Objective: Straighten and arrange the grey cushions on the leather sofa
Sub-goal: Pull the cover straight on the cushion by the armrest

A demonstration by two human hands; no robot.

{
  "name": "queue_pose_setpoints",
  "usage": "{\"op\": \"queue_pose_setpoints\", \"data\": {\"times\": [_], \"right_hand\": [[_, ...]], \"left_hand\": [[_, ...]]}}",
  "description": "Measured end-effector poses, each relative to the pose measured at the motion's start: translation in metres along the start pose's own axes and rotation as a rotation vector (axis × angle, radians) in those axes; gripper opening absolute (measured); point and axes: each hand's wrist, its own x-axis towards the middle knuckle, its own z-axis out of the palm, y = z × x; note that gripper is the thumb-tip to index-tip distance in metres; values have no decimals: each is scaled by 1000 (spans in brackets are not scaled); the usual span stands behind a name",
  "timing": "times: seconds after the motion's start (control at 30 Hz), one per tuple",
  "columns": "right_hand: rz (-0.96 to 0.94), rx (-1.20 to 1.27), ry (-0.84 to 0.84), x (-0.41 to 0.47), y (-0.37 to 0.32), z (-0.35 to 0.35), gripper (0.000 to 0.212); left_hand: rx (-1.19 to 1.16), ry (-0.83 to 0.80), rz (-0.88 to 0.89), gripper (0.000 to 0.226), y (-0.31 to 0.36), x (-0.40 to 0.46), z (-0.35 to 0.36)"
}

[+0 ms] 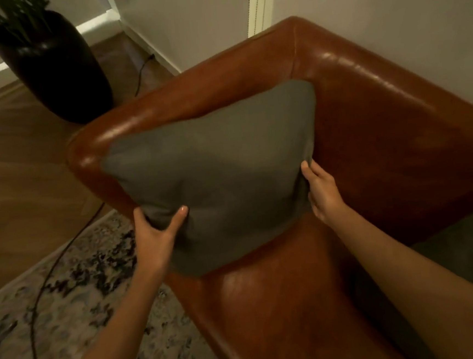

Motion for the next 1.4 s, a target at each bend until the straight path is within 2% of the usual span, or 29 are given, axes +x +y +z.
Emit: {"op": "queue_pose_setpoints", "data": {"times": [0.1,0.2,0.27,0.33,0.4,0.47,0.57,0.67,0.73,0.83,0.93,1.03,1.13,1.27,1.4], "right_hand": [[111,-175,-96,-5,11,-1,46],[77,-287,-57,-3,4,7,46],[-32,-439,68,-5,-13,21,49],[-239,-553,179,-18,-34,42,54],[-496,-553,174,-37,-54,71,56],[-697,-579,41,-53,-66,105,52],[-833,-749,-317,-71,-64,156,40],[-762,-877,-616,-83,-50,199,39],[-696,-1036,-688,-85,-36,217,44],[-737,-1258,-631,-83,-18,227,50],[-771,-1255,-530,-83,-13,229,53],[-754,-1217,-499,-85,-12,230,51],[-678,-1124,-493,-91,-13,230,47],[-646,-1133,-395,-100,-14,244,42],[-703,-1162,-310,-107,-11,250,37]], "left_hand": [[-30,-59,-167,73,-22,-6,-9],[-54,-85,-217,83,-16,0,-21],[-152,-69,-184,80,-2,8,-29],[-250,-5,-158,68,13,19,-37],[-257,59,-166,57,24,28,-43],[-241,97,-191,53,28,33,-47],[-299,86,-217,49,30,35,-53],[-348,79,-200,54,33,40,-61],[-322,52,-161,51,33,46,-71],[-80,-42,-24,40,38,57,-88],[106,-150,82,31,46,69,-98],[61,-231,-6,22,49,77,-104],[-135,-279,-188,18,49,83,-110],[-90,-335,-121,18,51,88,-116],[-162,-260,-251,29,56,94,-119]]}}
